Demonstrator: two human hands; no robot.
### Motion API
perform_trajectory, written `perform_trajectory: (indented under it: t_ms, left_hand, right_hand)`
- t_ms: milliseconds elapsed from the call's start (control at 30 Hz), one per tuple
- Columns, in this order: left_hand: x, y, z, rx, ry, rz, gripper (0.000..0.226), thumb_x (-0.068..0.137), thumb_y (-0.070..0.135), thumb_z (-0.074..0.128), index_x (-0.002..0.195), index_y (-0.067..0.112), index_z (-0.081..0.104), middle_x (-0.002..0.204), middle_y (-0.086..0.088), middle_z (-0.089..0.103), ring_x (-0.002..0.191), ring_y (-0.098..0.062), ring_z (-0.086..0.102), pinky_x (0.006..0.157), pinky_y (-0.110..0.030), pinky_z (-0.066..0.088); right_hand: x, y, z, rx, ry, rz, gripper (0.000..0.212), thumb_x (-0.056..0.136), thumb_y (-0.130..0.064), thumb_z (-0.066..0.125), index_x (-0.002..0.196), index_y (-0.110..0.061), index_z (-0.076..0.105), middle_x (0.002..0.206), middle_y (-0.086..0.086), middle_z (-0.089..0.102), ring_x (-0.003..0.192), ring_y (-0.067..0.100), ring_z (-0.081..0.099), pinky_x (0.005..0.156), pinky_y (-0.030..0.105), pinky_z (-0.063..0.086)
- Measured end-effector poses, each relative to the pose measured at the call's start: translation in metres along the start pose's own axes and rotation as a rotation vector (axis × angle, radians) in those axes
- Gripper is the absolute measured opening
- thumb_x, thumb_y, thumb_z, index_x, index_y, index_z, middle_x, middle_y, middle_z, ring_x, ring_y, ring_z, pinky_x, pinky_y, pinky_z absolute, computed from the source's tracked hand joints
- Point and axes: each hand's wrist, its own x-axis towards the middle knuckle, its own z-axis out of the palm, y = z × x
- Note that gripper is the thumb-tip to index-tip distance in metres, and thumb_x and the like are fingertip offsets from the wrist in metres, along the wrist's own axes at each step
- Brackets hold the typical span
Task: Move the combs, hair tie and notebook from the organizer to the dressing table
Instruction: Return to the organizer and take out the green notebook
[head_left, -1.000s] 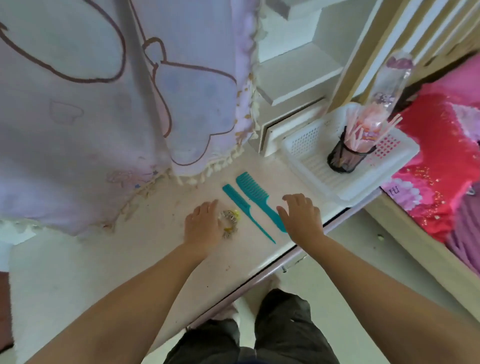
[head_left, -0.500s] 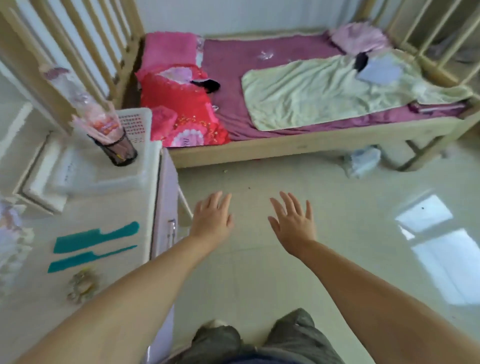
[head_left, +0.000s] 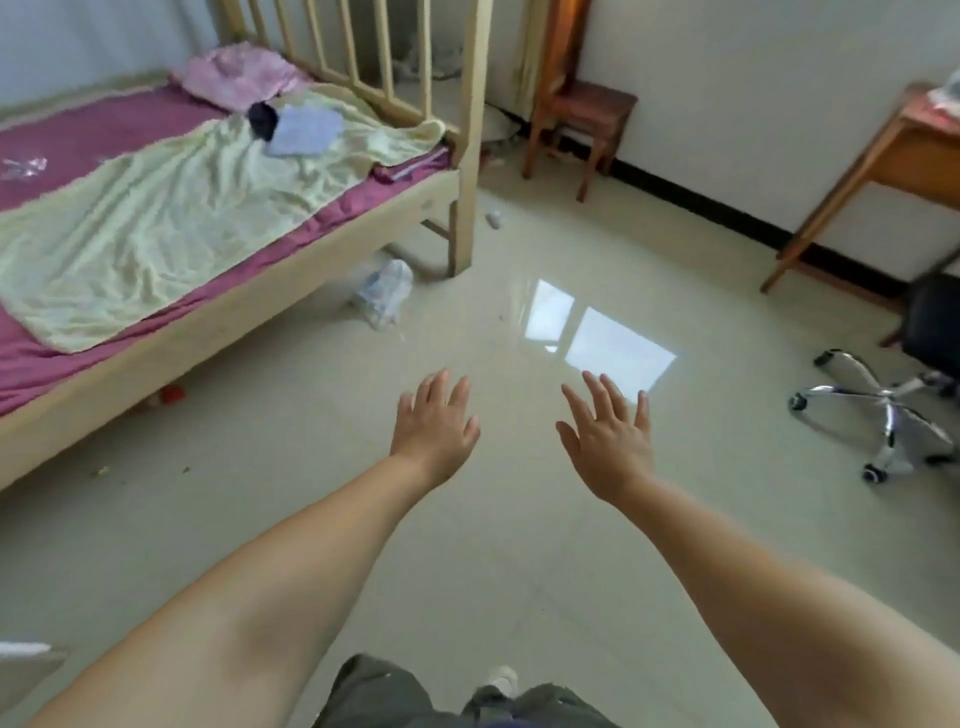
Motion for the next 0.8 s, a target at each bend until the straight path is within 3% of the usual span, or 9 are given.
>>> perform_trajectory:
  t_ms: [267, 800]
  left_hand:
    - [0.152, 0.181, 0.039, 0.022, -0.090, 0.320, 0.057, 0.092, 0.039, 0.035, 0.144, 0.019, 0.020, 0.155, -0.010, 0.019, 0.142, -0.026, 0.015, 0.115, -0.046, 0.012]
    - [0.530, 0.517, 0.058, 0.073, -0.131, 0.742, 0.055, 0.095, 0.038, 0.031, 0.144, 0.020, 0.018, 0.156, -0.008, 0.018, 0.144, -0.023, 0.013, 0.117, -0.044, 0.011]
  right_hand:
    - [0.033, 0.188, 0.005, 0.088, 0.005, 0.365, 0.055, 0.096, -0.047, 0.017, 0.147, -0.030, 0.012, 0.159, 0.000, 0.005, 0.147, 0.019, -0.001, 0.114, 0.056, -0.007]
    - [0.239, 0.556, -0.042, 0.133, 0.100, 0.854, 0.054, 0.096, -0.045, 0.021, 0.147, -0.028, 0.016, 0.158, 0.002, 0.012, 0.146, 0.019, 0.004, 0.114, 0.057, -0.003]
